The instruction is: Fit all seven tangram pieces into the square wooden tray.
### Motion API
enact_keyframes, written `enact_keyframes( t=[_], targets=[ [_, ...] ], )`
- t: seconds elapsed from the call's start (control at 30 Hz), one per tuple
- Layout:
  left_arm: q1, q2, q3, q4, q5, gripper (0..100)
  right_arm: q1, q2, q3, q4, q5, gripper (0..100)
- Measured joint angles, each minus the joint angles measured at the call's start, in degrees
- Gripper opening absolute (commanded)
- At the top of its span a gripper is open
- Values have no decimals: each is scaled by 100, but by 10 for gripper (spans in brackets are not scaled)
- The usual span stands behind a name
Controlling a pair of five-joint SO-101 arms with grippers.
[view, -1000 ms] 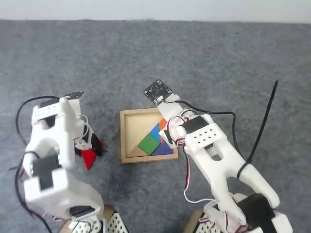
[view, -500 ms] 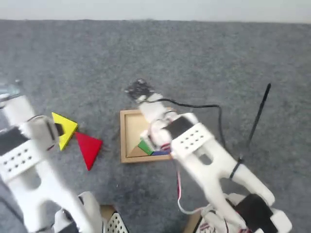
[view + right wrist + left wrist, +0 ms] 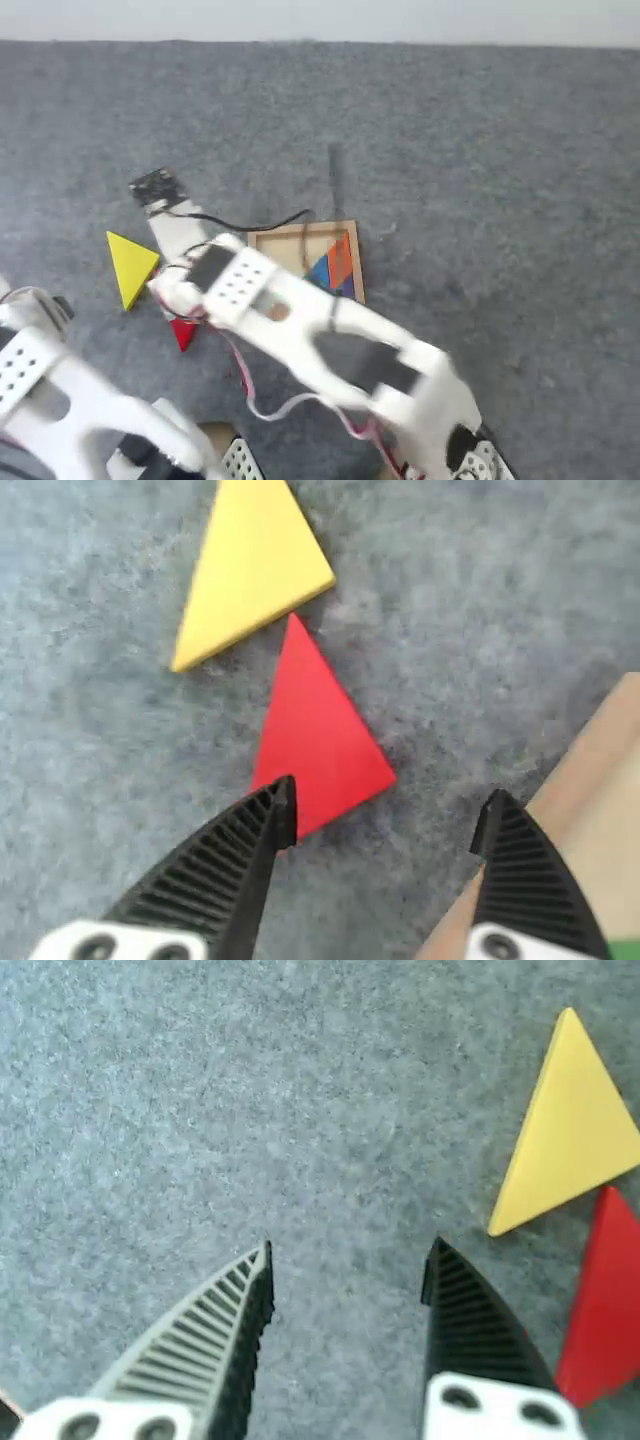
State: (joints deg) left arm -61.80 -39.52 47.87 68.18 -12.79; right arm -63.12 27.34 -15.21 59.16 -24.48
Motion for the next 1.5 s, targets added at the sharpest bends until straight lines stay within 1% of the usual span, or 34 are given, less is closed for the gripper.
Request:
enact_keyframes(
  t=[0.03, 0.1, 0.27, 0.3, 0.37, 0.47, 0.6, 0.8, 1.07, 1.2, 1.33, 1.4, 1.5],
  targets=[
    [0, 0, 79, -132, -18, 229, -18, 422, -440, 193, 0, 299],
    [0, 0, 220, -334, -35, 229, -18, 1196, -1354, 695, 0, 338],
    [-246, 0, 325, -536, -35, 229, -18, 2840, -3675, 2022, 0, 526],
    [-281, 0, 325, -545, -35, 229, -18, 3103, -4149, 2242, 0, 548],
    [-325, 0, 325, -554, -35, 229, -35, 3631, -5081, 2602, 0, 549],
    [-325, 0, 387, -554, -35, 229, -132, 4290, -6303, 3068, 114, 523],
    [-325, 0, 457, -554, -35, 229, -264, 4826, -7367, 3543, 299, 522],
    [-387, 0, 448, -519, -35, 229, -431, 4879, -7780, 3771, 352, 520],
    [-897, 0, 53, 44, -149, 229, -800, 5011, -7789, 3692, 387, 519],
    [-905, 0, 35, 79, -149, 229, -730, 5301, -7613, 3349, 378, 519],
    [-905, 0, 35, 79, -149, 229, -536, 5310, -7613, 3270, 378, 514],
    [-905, 0, 35, 79, -149, 229, -413, 5310, -7613, 3270, 378, 474],
    [-905, 0, 35, 79, -149, 229, -255, 5310, -7552, 3270, 378, 377]
  ],
)
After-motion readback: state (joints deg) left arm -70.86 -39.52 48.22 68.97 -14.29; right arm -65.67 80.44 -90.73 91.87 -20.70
